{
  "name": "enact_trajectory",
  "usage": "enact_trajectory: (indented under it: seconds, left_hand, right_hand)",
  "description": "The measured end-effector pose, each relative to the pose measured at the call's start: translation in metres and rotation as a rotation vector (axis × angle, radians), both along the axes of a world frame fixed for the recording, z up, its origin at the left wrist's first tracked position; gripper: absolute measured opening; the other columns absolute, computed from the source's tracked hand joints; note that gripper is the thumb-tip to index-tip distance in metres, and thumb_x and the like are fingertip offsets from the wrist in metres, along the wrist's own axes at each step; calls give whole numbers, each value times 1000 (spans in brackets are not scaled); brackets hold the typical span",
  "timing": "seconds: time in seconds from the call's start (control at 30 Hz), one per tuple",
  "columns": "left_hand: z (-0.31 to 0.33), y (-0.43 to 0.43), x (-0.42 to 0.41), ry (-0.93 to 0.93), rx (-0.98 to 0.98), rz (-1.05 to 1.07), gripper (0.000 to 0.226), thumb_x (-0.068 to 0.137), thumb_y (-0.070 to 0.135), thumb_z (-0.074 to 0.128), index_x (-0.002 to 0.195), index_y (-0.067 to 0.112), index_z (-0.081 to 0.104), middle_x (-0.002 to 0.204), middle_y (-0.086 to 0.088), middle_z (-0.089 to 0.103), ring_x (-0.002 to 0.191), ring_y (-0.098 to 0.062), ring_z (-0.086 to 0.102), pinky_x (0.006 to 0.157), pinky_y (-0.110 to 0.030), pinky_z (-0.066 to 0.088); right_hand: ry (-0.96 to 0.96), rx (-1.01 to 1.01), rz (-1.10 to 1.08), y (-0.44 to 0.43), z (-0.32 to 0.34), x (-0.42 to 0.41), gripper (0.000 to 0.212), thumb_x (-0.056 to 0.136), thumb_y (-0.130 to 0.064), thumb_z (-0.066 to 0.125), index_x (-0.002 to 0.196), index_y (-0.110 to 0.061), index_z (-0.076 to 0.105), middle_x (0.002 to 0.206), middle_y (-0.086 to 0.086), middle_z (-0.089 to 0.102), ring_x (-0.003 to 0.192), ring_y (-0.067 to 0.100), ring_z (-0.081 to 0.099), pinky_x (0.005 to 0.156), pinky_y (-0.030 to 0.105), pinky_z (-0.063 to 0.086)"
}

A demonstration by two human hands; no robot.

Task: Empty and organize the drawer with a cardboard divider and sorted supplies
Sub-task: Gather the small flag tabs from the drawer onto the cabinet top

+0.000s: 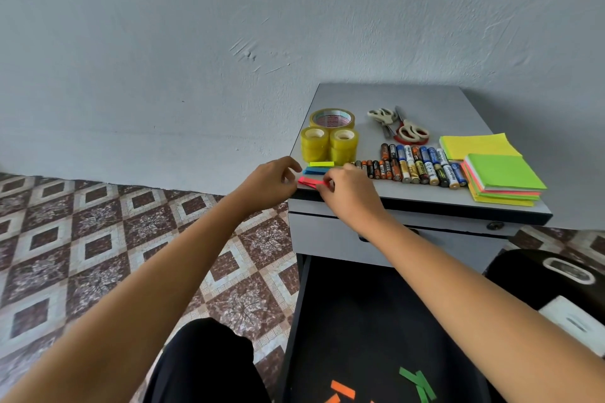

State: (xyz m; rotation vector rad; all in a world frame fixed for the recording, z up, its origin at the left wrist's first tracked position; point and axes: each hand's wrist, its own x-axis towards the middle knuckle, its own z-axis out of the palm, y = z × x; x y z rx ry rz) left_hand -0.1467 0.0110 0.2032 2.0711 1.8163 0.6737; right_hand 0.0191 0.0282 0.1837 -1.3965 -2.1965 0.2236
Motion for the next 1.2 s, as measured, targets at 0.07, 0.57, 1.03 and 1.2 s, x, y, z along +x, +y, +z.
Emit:
enact_trajectory:
  seconds: [0.07, 0.57, 1.03, 1.2]
  left_hand:
    - [-2, -3, -3, 23, 4, -29, 31, 88, 10, 53, 119, 10, 55, 99, -4, 61, 89, -15, 52, 76, -22, 36]
    - [-13, 4, 5, -7, 99, 13, 26, 89, 9, 55, 114, 7, 60, 102, -8, 64, 90, -16, 54, 77, -19, 38]
    - [-12, 17, -1, 211, 175, -54, 18, 91, 23, 57, 104, 16, 67, 105, -2, 58, 95, -18, 56, 91, -36, 38]
    - [-13, 21, 0, 255, 221, -57, 18, 92, 21, 55, 104, 14, 67, 106, -3, 59, 96, -19, 57, 88, -33, 35]
  right_hand:
    - [-7, 3, 10, -1, -1, -1, 26, 91, -28, 58, 104, -5, 64, 101, 12, 56, 92, 27, 55, 75, 34, 44]
    - [-12, 12, -3, 5, -7, -9, 21, 92, -6, 50, 104, -3, 67, 100, 14, 62, 89, 28, 59, 78, 39, 50]
    - [-35, 34, -78, 8, -6, -15, 18, 92, -2, 46, 102, -1, 61, 99, 15, 59, 89, 31, 57, 72, 37, 46]
    - [-22, 49, -130, 6, -6, -18, 15, 93, 0, 44, 100, -1, 57, 97, 15, 59, 88, 30, 57, 64, 31, 38]
